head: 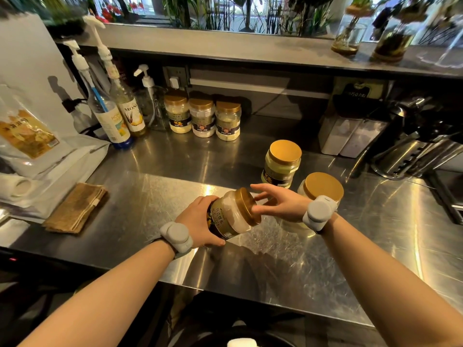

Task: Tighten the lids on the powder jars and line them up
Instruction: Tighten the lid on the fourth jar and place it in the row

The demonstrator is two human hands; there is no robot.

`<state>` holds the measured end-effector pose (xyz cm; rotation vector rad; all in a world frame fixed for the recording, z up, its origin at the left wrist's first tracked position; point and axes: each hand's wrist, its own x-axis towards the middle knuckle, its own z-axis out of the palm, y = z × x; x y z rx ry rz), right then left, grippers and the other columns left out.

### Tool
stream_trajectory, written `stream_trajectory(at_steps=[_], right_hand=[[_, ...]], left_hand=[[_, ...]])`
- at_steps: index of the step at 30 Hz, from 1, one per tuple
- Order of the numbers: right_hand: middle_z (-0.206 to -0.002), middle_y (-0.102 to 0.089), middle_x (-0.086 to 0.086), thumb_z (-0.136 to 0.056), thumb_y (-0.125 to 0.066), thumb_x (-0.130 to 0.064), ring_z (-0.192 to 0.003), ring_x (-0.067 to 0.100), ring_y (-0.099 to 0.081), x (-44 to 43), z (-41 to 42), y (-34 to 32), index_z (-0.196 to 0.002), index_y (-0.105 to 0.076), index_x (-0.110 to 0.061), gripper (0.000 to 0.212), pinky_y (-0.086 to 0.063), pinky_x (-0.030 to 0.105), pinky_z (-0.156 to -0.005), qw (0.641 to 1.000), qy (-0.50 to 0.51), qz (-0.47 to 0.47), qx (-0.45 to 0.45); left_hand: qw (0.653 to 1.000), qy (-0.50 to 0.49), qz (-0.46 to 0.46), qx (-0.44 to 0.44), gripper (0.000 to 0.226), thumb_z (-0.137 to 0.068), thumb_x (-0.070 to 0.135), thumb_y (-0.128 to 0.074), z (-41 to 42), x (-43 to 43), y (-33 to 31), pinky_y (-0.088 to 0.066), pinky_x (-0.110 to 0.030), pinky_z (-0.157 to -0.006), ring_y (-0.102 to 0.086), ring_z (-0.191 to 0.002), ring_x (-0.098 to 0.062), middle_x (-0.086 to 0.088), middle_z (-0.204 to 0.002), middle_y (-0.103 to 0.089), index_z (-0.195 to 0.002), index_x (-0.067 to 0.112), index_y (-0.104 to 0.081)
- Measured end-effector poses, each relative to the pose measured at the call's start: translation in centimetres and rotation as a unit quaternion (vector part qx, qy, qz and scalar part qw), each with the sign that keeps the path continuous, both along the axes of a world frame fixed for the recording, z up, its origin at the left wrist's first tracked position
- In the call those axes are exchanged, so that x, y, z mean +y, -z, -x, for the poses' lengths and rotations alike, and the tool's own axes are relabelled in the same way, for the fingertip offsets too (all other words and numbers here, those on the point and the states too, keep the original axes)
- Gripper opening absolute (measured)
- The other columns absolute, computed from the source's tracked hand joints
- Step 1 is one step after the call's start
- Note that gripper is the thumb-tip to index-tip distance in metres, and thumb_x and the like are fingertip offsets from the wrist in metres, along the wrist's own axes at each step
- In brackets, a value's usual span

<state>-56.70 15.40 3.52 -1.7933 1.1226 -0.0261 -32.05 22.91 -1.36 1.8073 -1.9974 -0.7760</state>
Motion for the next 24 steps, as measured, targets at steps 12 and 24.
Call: stream_trajectory(at_steps=[12, 24], right_hand=[[-0.153, -0.028, -0.007, -0.076, -0.077, -0.028, -0.137, 0.023, -0.036, 0.3, -0.2, 0.6, -0.144, -0.021, -0.045, 0.090, -0.040, 0.044, -0.108, 0.998, -0.049, 0.002, -0.041], [-0.144, -0.040, -0.003, -0.084, -0.059, -0.053, -0.125, 0.017, -0.046, 0.4, -0.4, 1.4, -0.145, -0.027, -0.034, 0.072, -0.046, 0.026, -0.096, 0.993, -0.016, 0.120, -0.011]], left_hand=[[1.000, 0.006, -0.005, 0.001, 0.101, -0.047, 0.045, -0.088, 0.5, 0.2, -0.2, -0.045, -0.021, -0.086, -0.048, -0.105, -0.007, 0.014, -0.117, -0.044, -0.133, 0.031, -0.036], [0.999, 0.007, -0.019, 0.041, 0.094, -0.050, 0.045, -0.088, 1.4, 0.0, -0.2, -0.044, -0.016, -0.083, -0.049, -0.105, -0.005, 0.012, -0.120, -0.049, -0.129, 0.032, -0.039]])
